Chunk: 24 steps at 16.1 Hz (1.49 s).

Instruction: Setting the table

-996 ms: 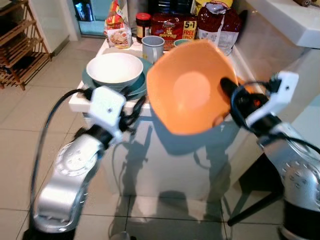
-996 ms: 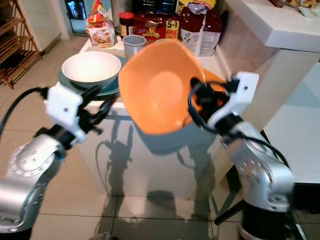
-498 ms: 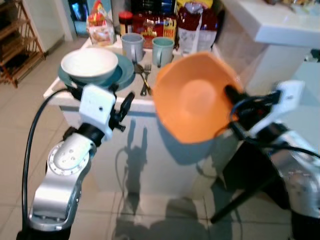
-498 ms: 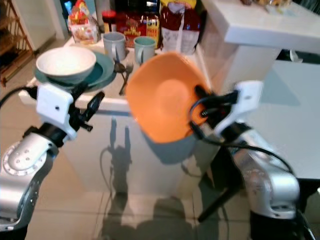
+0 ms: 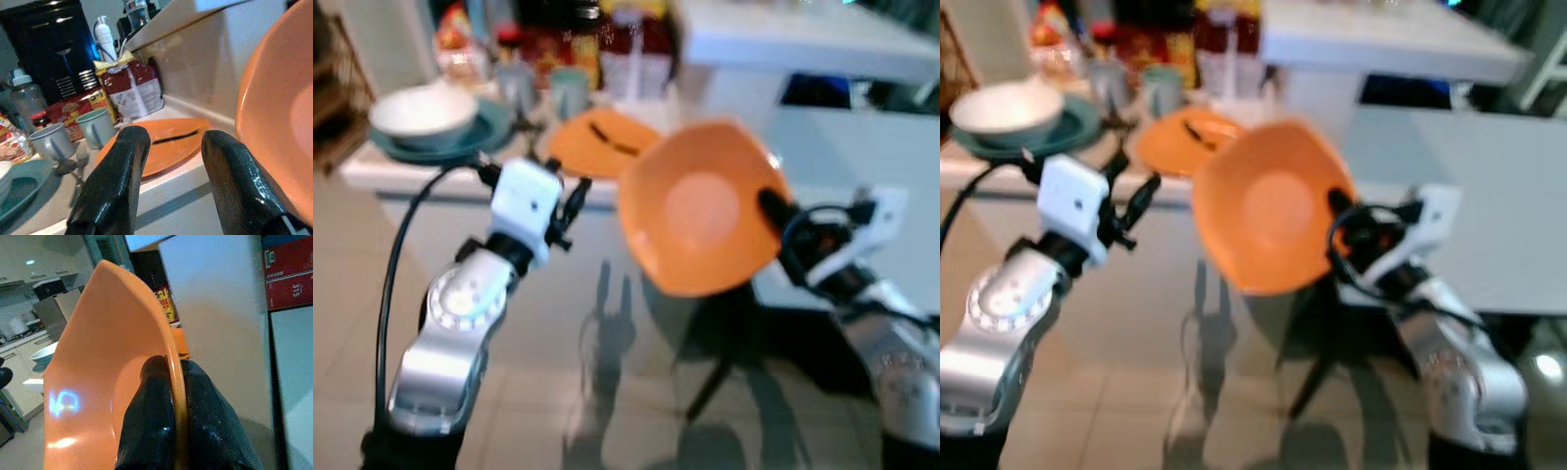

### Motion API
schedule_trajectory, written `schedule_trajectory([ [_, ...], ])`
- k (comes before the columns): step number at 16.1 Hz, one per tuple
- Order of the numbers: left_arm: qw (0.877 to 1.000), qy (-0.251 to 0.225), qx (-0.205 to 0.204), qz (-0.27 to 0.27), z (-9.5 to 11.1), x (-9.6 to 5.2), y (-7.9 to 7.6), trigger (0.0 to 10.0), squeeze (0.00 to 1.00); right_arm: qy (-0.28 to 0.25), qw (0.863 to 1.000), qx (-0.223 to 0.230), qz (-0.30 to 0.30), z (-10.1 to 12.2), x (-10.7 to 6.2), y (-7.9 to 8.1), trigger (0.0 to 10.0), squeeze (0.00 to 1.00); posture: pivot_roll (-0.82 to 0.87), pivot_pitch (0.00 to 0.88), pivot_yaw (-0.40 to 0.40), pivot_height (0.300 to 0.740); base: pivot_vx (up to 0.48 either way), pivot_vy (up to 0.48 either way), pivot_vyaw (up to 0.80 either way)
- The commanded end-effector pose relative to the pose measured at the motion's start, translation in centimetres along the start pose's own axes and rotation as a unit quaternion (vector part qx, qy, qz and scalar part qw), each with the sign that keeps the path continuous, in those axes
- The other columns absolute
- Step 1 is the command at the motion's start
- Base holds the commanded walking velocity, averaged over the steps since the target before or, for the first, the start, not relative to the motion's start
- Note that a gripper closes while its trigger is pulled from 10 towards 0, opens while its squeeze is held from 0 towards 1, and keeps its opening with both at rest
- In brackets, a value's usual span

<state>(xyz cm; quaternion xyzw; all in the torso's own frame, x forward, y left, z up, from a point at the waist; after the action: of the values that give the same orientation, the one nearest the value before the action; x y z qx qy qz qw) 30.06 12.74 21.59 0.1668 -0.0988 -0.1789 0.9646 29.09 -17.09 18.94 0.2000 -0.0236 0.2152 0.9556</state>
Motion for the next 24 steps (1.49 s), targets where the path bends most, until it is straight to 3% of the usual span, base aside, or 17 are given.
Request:
schedule_trajectory([
  [1, 1.000, -0.003, 0.001, -0.004, 0.3, 0.4, -0.4, 10.0, 0.00, -0.019, 1.000, -0.018, 0.001, 1.3, -0.2, 0.1, 10.0, 0.00, -0.03, 0.010, -0.006, 0.740, 0.000, -0.480, 0.00],
  [4, 1.000, -0.005, -0.004, 0.001, 0.4, 0.7, -0.4, 10.0, 0.00, -0.019, 1.000, -0.011, 0.012, 1.5, 0.0, 0.6, 10.0, 0.00, -0.03, 0.017, -0.012, 0.740, 0.000, -0.480, 0.00],
  [8, 1.000, 0.007, -0.005, 0.022, -0.1, 0.8, 0.0, 10.0, 0.00, -0.031, 0.995, -0.084, -0.053, 2.1, 1.0, -0.6, 10.0, 0.00, -0.03, 0.023, -0.022, 0.740, 0.000, -0.480, 0.00],
  [14, 0.999, 0.025, -0.020, 0.030, -0.9, 1.5, -0.5, 10.0, 0.00, -0.026, 0.983, -0.090, -0.159, 1.3, 1.3, -2.8, 10.0, 0.00, -0.04, 0.026, -0.017, 0.740, 0.000, -0.480, 0.00],
  [16, 0.999, 0.028, -0.020, 0.035, -1.1, 1.6, -0.4, 10.0, 0.00, -0.037, 0.972, -0.133, -0.190, 1.7, 1.3, -3.4, 10.0, 0.00, -0.04, 0.025, -0.013, 0.740, 0.000, -0.480, 0.00],
  [17, 0.998, 0.028, -0.032, 0.036, -1.2, 1.6, -0.4, 10.0, 0.00, -0.071, 0.951, -0.194, -0.231, 2.8, 1.1, -4.0, 10.0, 0.00, -0.04, 0.024, -0.010, 0.740, 0.000, -0.480, 0.00],
  [18, 0.998, 0.028, -0.032, 0.037, -1.2, 1.5, -0.4, 10.0, 0.00, -0.061, 0.951, -0.185, -0.241, 2.6, 1.1, -4.5, 10.0, 0.00, -0.04, 0.025, -0.013, 0.740, 0.000, -0.480, 0.00],
  [19, 0.998, 0.029, -0.029, 0.038, -1.2, 1.5, -0.4, 10.0, 0.00, -0.053, 0.963, -0.141, -0.223, 2.4, 1.1, -4.4, 10.0, 0.00, -0.04, 0.026, -0.015, 0.740, 0.000, -0.480, 0.00],
  [20, 0.998, 0.029, -0.028, 0.038, -1.2, 1.5, -0.3, 10.0, 0.00, -0.052, 0.963, -0.137, -0.224, 2.4, 1.1, -4.5, 10.0, 0.00, -0.04, 0.029, -0.017, 0.740, 0.000, -0.480, 0.00],
  [21, 0.998, 0.030, -0.025, 0.041, -1.3, 1.4, -0.2, 10.0, 0.00, -0.039, 0.972, -0.096, -0.210, 1.8, 1.3, -4.2, 10.0, 0.00, -0.03, 0.027, -0.022, 0.740, 0.000, -0.480, 0.00],
  [22, 0.998, 0.030, -0.025, 0.043, -1.3, 1.3, -0.1, 10.0, 0.00, -0.048, 0.971, -0.104, -0.210, 1.9, 1.4, -4.1, 10.0, 0.00, -0.03, 0.028, -0.025, 0.740, 0.000, -0.480, 0.00],
  [23, 0.998, 0.031, -0.027, 0.047, -1.3, 1.2, 0.0, 10.0, 0.00, -0.059, 0.961, -0.134, -0.233, 2.0, 1.6, -4.2, 10.0, 0.00, -0.03, 0.029, -0.029, 0.740, 0.000, -0.480, 0.00],
  [24, 0.998, 0.032, -0.027, 0.048, -1.4, 1.1, 0.0, 10.0, 0.00, -0.057, 0.962, -0.132, -0.233, 1.7, 1.8, -4.2, 10.0, 0.00, -0.03, 0.029, -0.032, 0.740, 0.000, -0.480, 0.00],
])
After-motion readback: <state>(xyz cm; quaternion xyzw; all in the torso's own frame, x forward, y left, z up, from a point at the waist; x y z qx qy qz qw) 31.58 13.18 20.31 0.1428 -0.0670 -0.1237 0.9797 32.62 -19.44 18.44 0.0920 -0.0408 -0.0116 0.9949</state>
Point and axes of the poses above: a point about 5 cm out from each wrist's last joint towards the gripper, its own x axis pointing out of the wrist towards the gripper, its own z axis along the axis of the wrist's last joint, y = z × x, the point moved 3 cm from there along x, pointing out of the wrist towards the gripper, and after that the axes turned 1 degree about x, right-handed, at the moved point
